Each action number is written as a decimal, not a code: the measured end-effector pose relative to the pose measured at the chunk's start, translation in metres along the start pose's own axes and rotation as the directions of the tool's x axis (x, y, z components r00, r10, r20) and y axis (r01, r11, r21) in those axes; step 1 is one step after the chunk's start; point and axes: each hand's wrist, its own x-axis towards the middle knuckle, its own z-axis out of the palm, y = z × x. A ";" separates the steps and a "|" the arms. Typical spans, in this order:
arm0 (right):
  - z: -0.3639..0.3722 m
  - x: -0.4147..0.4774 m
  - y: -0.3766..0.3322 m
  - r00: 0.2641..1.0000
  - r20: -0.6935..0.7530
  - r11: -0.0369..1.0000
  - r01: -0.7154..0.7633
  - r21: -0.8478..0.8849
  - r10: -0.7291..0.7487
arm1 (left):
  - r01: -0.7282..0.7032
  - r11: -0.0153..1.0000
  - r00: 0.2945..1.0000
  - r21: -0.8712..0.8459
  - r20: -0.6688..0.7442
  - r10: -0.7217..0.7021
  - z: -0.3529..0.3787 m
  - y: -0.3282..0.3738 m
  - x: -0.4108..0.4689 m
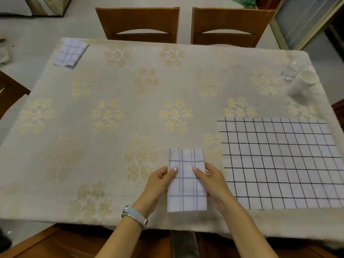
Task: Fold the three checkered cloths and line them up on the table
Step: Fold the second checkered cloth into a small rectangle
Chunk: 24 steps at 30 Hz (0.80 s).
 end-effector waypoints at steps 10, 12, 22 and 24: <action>-0.008 -0.048 -0.025 0.994 0.047 0.995 0.098 -0.022 -0.097 | -0.160 0.980 0.983 -0.118 -0.111 0.147 0.004 0.014 -0.046; -0.007 -0.056 -0.025 0.992 0.057 0.993 0.117 -0.028 -0.115 | -0.174 0.976 0.979 -0.128 -0.133 0.157 0.002 0.014 -0.056; 0.008 -0.077 -0.024 0.982 0.133 0.986 0.146 -0.084 -0.134 | -0.161 0.978 0.949 -0.135 -0.294 0.116 -0.012 -0.011 -0.103; 0.015 -0.082 -0.025 0.975 0.192 0.985 0.133 -0.107 -0.110 | -0.174 0.974 0.937 -0.145 -0.328 0.119 -0.017 -0.016 -0.114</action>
